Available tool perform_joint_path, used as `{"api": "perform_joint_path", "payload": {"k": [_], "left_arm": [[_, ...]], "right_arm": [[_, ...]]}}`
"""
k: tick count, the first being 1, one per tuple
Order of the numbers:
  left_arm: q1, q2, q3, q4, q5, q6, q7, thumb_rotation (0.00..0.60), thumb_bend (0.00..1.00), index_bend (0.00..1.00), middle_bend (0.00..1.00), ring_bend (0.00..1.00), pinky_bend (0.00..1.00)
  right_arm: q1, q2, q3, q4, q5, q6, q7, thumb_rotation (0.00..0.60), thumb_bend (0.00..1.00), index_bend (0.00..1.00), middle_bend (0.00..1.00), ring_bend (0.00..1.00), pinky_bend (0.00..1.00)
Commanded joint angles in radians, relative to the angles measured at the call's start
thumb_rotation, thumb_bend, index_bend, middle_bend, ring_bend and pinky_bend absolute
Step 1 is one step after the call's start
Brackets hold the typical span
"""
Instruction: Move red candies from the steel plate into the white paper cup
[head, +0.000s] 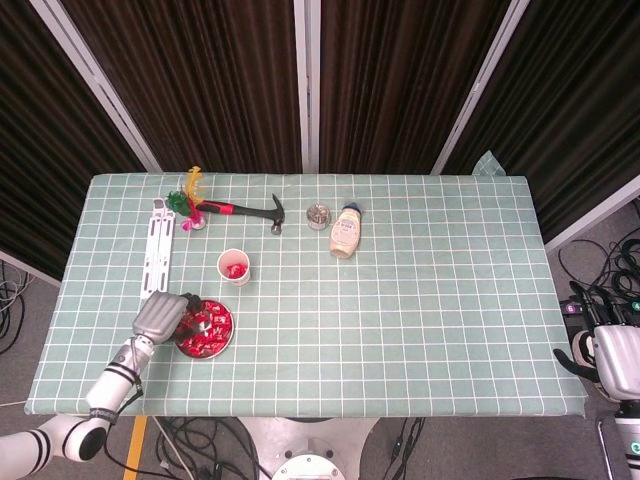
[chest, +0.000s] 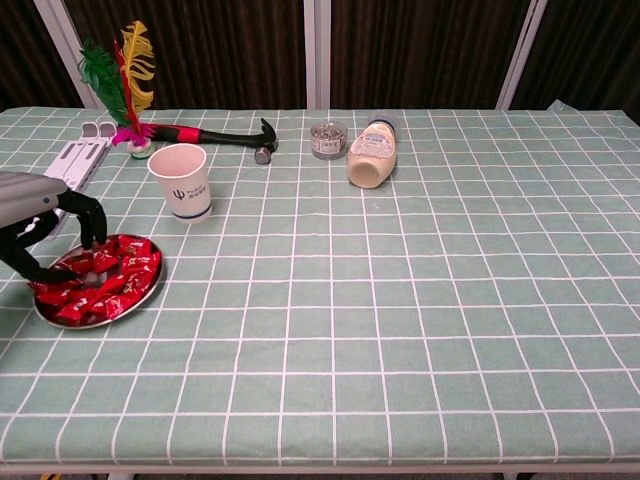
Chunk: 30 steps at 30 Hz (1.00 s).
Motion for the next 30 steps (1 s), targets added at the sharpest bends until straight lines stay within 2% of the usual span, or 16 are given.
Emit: {"api": "perform_joint_path", "payload": {"k": [1, 12, 22, 30], "left_arm": [[0.001, -0.008, 0.002, 0.011, 0.003, 0.000, 0.012, 0.600, 0.26, 0.47, 0.53, 0.82, 1.00], [-0.003, -0.037, -0.006, 0.046, -0.028, -0.025, 0.065, 0.600, 0.26, 0.47, 0.53, 0.82, 1.00], [0.005, -0.067, -0.005, 0.103, 0.000, -0.006, 0.047, 0.600, 0.29, 0.56, 0.62, 0.83, 1.00], [0.013, -0.075, 0.000, 0.128, 0.037, 0.014, 0.012, 0.600, 0.36, 0.62, 0.67, 0.85, 1.00]], "right_arm": [[0.001, 0.000, 0.001, -0.001, 0.002, -0.002, -0.001, 0.600, 0.10, 0.06, 0.23, 0.09, 0.26], [-0.003, 0.002, 0.001, -0.004, 0.009, -0.001, -0.005, 0.600, 0.10, 0.06, 0.23, 0.09, 0.26], [-0.004, 0.006, 0.002, -0.010, 0.013, 0.000, -0.010, 0.600, 0.10, 0.06, 0.24, 0.09, 0.27], [-0.004, 0.007, 0.002, -0.011, 0.013, -0.001, -0.010, 0.600, 0.10, 0.06, 0.24, 0.09, 0.27]]}}
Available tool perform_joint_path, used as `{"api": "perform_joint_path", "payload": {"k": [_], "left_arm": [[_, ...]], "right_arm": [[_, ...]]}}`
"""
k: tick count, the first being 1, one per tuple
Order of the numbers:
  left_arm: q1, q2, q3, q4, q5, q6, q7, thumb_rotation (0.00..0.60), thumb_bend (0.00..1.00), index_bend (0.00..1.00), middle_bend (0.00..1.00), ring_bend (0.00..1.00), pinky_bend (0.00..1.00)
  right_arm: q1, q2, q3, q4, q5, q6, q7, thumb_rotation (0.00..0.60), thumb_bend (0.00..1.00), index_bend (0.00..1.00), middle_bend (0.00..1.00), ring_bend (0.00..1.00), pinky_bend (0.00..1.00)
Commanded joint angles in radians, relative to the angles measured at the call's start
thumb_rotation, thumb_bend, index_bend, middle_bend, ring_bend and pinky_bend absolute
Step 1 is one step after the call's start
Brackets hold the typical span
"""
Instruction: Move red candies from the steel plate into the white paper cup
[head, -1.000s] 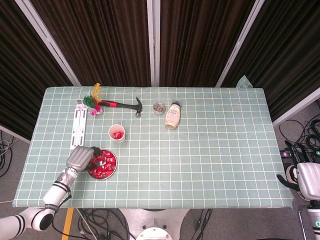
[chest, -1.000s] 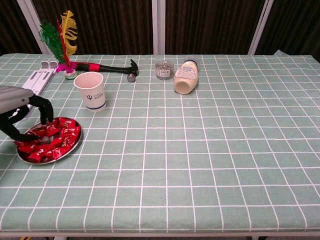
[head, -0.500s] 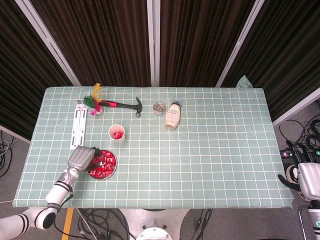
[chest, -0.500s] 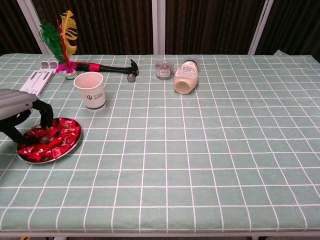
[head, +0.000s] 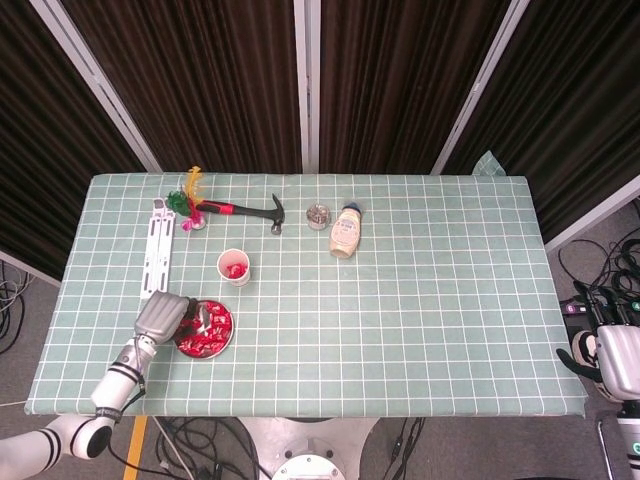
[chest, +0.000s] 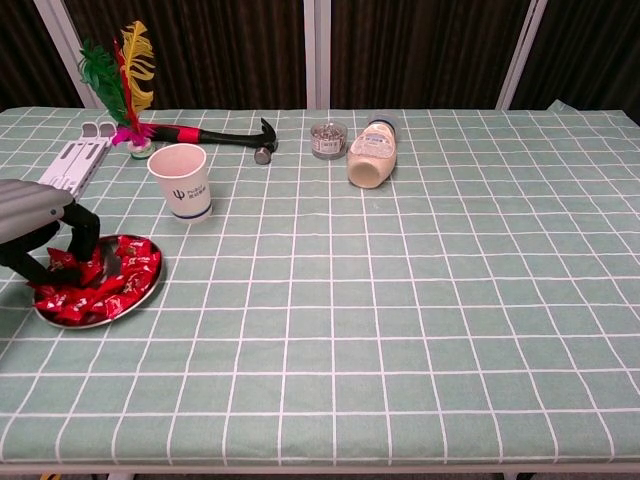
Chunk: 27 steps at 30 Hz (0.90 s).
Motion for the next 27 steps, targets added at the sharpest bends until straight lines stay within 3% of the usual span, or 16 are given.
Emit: {"api": "perform_joint_path", "payload": {"k": [1, 12, 20, 27], "left_arm": [[0.002, -0.002, 0.001, 0.006, 0.016, 0.010, -0.016, 0.600, 0.37, 0.63, 0.68, 0.85, 1.00], [-0.021, 0.052, -0.029, -0.073, 0.083, 0.061, -0.043, 0.600, 0.42, 0.66, 0.72, 0.86, 1.00], [-0.123, 0.130, -0.150, -0.168, 0.074, 0.032, -0.050, 0.600, 0.42, 0.66, 0.72, 0.86, 1.00], [-0.234, 0.088, -0.230, -0.078, 0.009, -0.073, -0.090, 0.600, 0.42, 0.66, 0.71, 0.86, 1.00]], "right_arm": [[0.000, 0.000, 0.000, 0.000, 0.000, 0.000, 0.001, 0.600, 0.10, 0.06, 0.24, 0.09, 0.27], [-0.006, 0.002, 0.000, 0.013, -0.006, 0.012, 0.023, 0.600, 0.10, 0.06, 0.24, 0.09, 0.27], [-0.012, 0.004, 0.000, 0.021, -0.006, 0.020, 0.035, 0.600, 0.10, 0.06, 0.24, 0.09, 0.27], [-0.013, 0.000, 0.000, 0.025, 0.000, 0.016, 0.036, 0.600, 0.10, 0.06, 0.24, 0.09, 0.27]]}}
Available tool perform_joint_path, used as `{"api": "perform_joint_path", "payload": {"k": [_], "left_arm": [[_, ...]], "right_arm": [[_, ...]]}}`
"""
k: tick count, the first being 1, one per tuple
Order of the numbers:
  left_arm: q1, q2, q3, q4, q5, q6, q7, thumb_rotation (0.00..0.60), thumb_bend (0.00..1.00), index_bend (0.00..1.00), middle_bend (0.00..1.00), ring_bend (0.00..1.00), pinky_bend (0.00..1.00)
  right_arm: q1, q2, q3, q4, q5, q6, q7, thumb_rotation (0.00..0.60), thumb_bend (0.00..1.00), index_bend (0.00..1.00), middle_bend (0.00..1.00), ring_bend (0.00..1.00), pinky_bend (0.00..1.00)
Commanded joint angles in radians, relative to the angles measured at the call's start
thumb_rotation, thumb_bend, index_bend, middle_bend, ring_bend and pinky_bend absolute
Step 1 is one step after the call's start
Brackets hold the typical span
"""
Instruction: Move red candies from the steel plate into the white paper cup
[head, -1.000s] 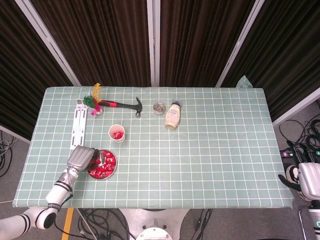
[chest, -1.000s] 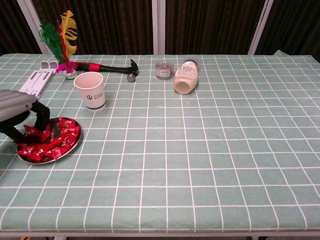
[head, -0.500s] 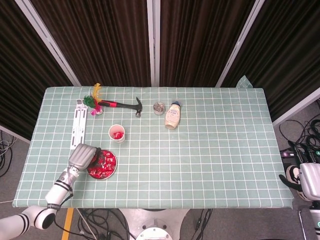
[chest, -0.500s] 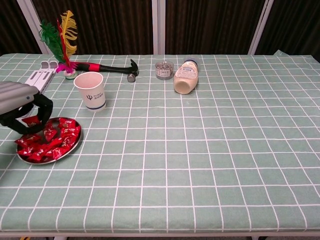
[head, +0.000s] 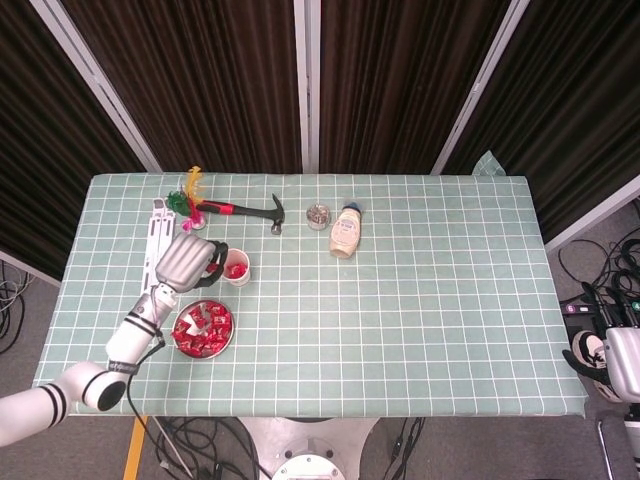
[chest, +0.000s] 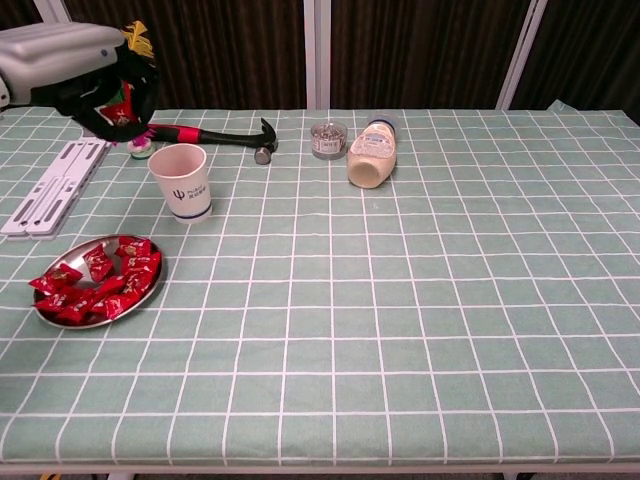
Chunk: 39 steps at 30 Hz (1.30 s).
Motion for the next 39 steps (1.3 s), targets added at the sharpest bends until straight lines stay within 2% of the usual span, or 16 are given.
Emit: {"api": "perform_joint_path", "payload": {"k": [1, 9, 19, 22, 26, 32, 39], "left_arm": [[-0.056, -0.035, -0.033, 0.062, -0.038, -0.061, -0.026, 0.600, 0.42, 0.65, 0.71, 0.86, 1.00], [-0.110, -0.110, -0.021, 0.173, -0.084, -0.138, -0.036, 0.600, 0.42, 0.62, 0.68, 0.86, 1.00], [-0.107, -0.110, 0.012, 0.152, -0.090, -0.139, -0.027, 0.600, 0.41, 0.46, 0.53, 0.82, 1.00], [-0.090, -0.101, 0.007, 0.129, -0.080, -0.086, -0.038, 0.600, 0.40, 0.42, 0.50, 0.81, 1.00], [-0.019, -0.059, 0.015, 0.063, -0.025, 0.066, -0.089, 0.600, 0.37, 0.42, 0.49, 0.81, 1.00], [0.097, 0.040, 0.092, -0.042, 0.050, 0.206, -0.108, 0.600, 0.32, 0.43, 0.50, 0.81, 1.00], [0.161, 0.059, 0.217, -0.052, 0.099, 0.180, -0.057, 0.600, 0.20, 0.41, 0.48, 0.81, 1.00]], "right_arm": [[0.000, -0.001, 0.000, 0.001, 0.003, -0.002, 0.000, 0.600, 0.10, 0.06, 0.24, 0.09, 0.27], [0.002, 0.001, 0.007, 0.003, 0.020, -0.011, -0.003, 0.600, 0.10, 0.06, 0.24, 0.09, 0.27], [0.000, -0.002, 0.006, 0.005, 0.023, -0.012, -0.003, 0.600, 0.10, 0.06, 0.24, 0.09, 0.28], [-0.002, 0.000, 0.007, 0.003, 0.022, -0.007, -0.003, 0.600, 0.10, 0.06, 0.24, 0.09, 0.28], [-0.002, 0.002, 0.007, 0.002, 0.017, -0.004, -0.001, 0.600, 0.10, 0.06, 0.24, 0.09, 0.28], [0.004, -0.003, 0.006, 0.004, 0.004, -0.007, 0.003, 0.600, 0.10, 0.06, 0.24, 0.09, 0.28], [0.002, -0.004, 0.002, 0.003, -0.007, -0.003, 0.005, 0.600, 0.10, 0.06, 0.24, 0.09, 0.28]]}}
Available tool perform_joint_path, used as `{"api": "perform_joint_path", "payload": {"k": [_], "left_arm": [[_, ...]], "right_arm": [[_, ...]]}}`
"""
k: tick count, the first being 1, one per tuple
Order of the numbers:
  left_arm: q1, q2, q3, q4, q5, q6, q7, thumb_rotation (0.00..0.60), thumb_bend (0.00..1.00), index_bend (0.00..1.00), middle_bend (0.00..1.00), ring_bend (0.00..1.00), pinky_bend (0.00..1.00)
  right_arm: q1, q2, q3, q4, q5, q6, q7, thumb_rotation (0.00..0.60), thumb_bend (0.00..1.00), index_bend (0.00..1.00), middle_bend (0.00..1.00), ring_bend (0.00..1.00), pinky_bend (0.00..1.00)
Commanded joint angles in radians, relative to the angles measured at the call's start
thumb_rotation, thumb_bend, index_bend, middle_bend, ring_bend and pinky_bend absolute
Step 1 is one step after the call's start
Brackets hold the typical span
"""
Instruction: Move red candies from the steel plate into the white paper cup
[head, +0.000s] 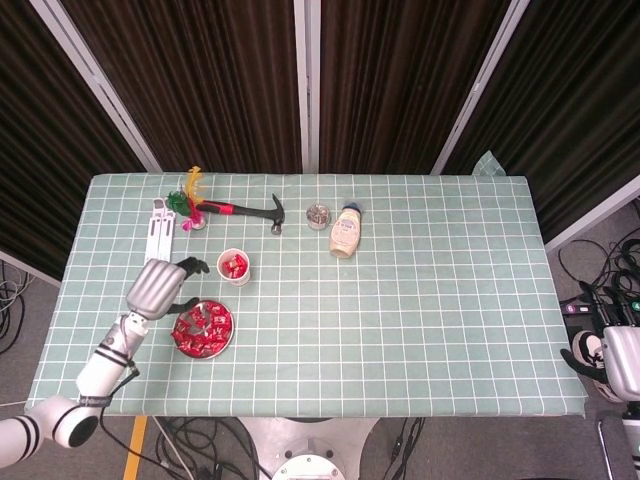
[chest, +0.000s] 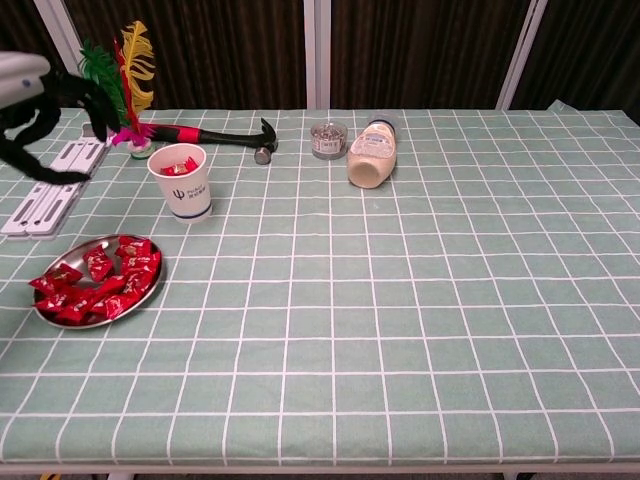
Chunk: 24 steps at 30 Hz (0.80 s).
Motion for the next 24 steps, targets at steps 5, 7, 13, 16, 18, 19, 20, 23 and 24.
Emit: {"api": "perform_joint_path", "payload": {"k": [5, 7, 13, 16, 18, 19, 20, 23, 24], "left_arm": [[0.020, -0.030, 0.077, 0.056, 0.026, -0.084, 0.057, 0.600, 0.21, 0.41, 0.48, 0.81, 1.00], [0.016, -0.042, 0.081, 0.072, 0.029, -0.100, 0.063, 0.600, 0.21, 0.41, 0.48, 0.81, 1.00], [0.004, -0.085, 0.082, 0.135, 0.052, -0.119, 0.067, 0.600, 0.22, 0.41, 0.48, 0.81, 1.00], [-0.005, -0.104, 0.086, 0.169, 0.061, -0.135, 0.084, 0.600, 0.23, 0.42, 0.48, 0.81, 1.00], [-0.009, -0.115, 0.085, 0.187, 0.060, -0.148, 0.085, 0.600, 0.24, 0.43, 0.48, 0.81, 1.00], [-0.010, -0.120, 0.085, 0.195, 0.061, -0.150, 0.084, 0.600, 0.25, 0.43, 0.48, 0.81, 1.00], [-0.011, -0.126, 0.085, 0.206, 0.062, -0.152, 0.084, 0.600, 0.26, 0.44, 0.48, 0.81, 1.00], [-0.011, -0.138, 0.085, 0.225, 0.063, -0.158, 0.080, 0.600, 0.26, 0.44, 0.49, 0.81, 1.00], [-0.011, -0.142, 0.086, 0.231, 0.065, -0.158, 0.078, 0.600, 0.26, 0.44, 0.49, 0.81, 1.00]], "right_arm": [[-0.005, 0.003, -0.002, -0.005, -0.006, 0.009, -0.003, 0.600, 0.10, 0.06, 0.24, 0.09, 0.28], [-0.005, 0.003, -0.002, -0.008, -0.007, 0.011, -0.005, 0.600, 0.10, 0.06, 0.24, 0.09, 0.28], [-0.008, 0.004, -0.003, -0.016, -0.005, 0.013, -0.014, 0.600, 0.10, 0.06, 0.24, 0.09, 0.28], [-0.008, 0.005, -0.003, -0.017, -0.005, 0.014, -0.017, 0.600, 0.10, 0.06, 0.24, 0.09, 0.28], [-0.008, 0.005, -0.002, -0.018, -0.003, 0.013, -0.018, 0.600, 0.10, 0.06, 0.24, 0.09, 0.28], [-0.009, 0.005, -0.002, -0.018, -0.002, 0.013, -0.018, 0.600, 0.10, 0.06, 0.24, 0.09, 0.28], [-0.009, 0.005, -0.002, -0.018, 0.000, 0.013, -0.019, 0.600, 0.10, 0.06, 0.24, 0.09, 0.28], [-0.009, 0.005, -0.002, -0.019, 0.002, 0.012, -0.020, 0.600, 0.10, 0.06, 0.24, 0.09, 0.28], [-0.009, 0.005, -0.001, -0.019, 0.002, 0.012, -0.022, 0.600, 0.10, 0.06, 0.24, 0.09, 0.28]]}}
